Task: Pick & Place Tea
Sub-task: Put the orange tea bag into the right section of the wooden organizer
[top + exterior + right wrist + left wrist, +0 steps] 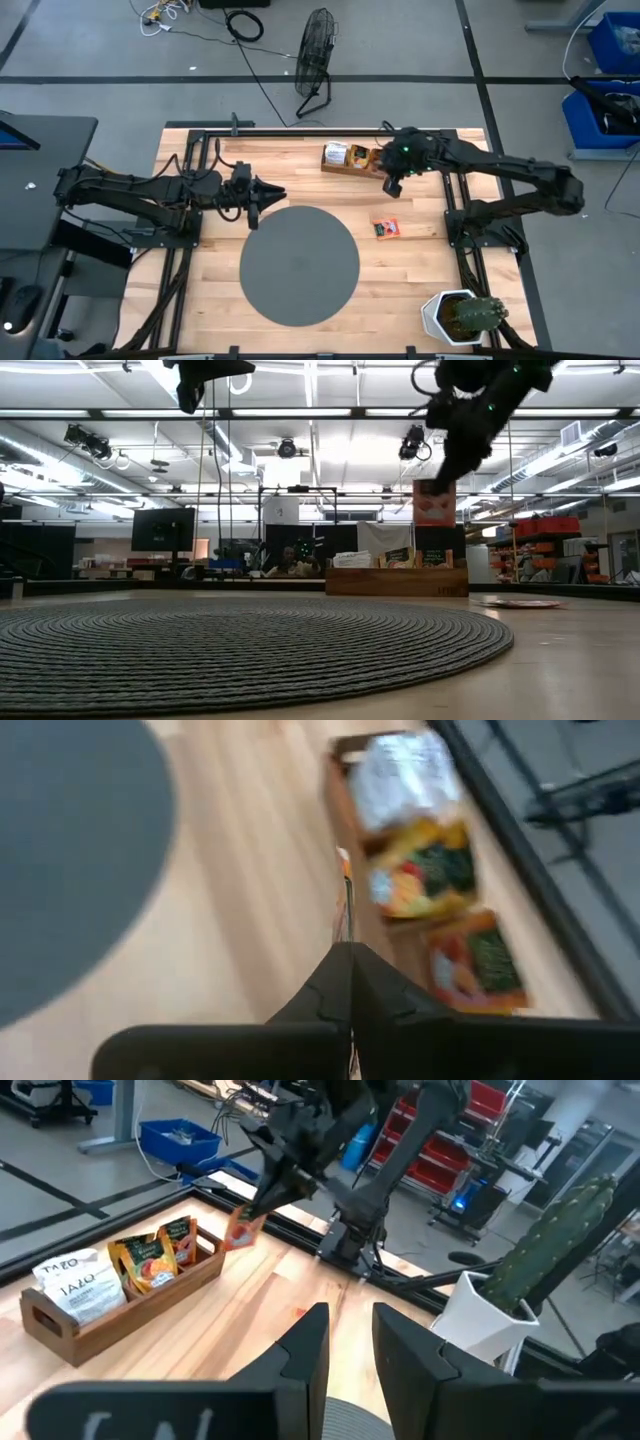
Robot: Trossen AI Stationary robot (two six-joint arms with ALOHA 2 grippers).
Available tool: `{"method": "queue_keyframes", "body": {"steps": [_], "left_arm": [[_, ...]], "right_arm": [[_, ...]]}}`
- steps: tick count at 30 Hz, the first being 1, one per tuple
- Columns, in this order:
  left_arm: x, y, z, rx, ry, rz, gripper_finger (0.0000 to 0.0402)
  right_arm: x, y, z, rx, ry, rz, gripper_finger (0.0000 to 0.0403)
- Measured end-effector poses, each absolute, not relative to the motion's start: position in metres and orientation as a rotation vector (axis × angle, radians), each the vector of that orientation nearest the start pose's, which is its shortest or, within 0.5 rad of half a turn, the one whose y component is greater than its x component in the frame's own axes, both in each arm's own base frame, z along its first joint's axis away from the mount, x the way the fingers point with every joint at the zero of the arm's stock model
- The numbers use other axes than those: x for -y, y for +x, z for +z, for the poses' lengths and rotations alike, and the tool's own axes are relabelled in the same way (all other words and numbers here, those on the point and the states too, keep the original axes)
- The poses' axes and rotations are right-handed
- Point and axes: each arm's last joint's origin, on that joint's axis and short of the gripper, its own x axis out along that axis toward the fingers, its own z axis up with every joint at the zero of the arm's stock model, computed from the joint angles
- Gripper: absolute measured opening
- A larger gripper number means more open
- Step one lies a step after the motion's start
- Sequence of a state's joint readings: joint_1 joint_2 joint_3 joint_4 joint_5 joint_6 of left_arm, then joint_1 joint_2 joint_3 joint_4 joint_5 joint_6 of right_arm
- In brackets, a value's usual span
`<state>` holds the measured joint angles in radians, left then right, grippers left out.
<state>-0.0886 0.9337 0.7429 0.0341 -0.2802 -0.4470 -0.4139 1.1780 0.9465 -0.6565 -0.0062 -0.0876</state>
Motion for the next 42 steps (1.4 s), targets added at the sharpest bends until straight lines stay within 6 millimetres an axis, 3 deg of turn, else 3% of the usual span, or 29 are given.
{"method": "queue_keyframes", "body": {"steps": [15, 28, 35, 42], "left_arm": [[0.011, 0.210, 0.323, -0.007, -0.504, 0.202, 0.0085], [0.011, 0.210, 0.325, 0.014, -0.505, 0.197, 0.0085], [0.011, 0.210, 0.325, 0.014, -0.506, 0.197, 0.0085], [0.011, 0.210, 0.324, 0.012, -0.504, 0.197, 0.0085]], "right_arm": [[0.134, 0.185, 0.227, -0.863, 0.082, -0.462, 0.0000], [0.151, 0.201, 0.190, -0.984, 0.057, -0.411, 0.0000], [0.155, 0.206, 0.181, -1.003, 0.054, -0.425, 0.0001], [0.159, 0.206, 0.184, -1.023, 0.016, -0.495, 0.0053]]}}
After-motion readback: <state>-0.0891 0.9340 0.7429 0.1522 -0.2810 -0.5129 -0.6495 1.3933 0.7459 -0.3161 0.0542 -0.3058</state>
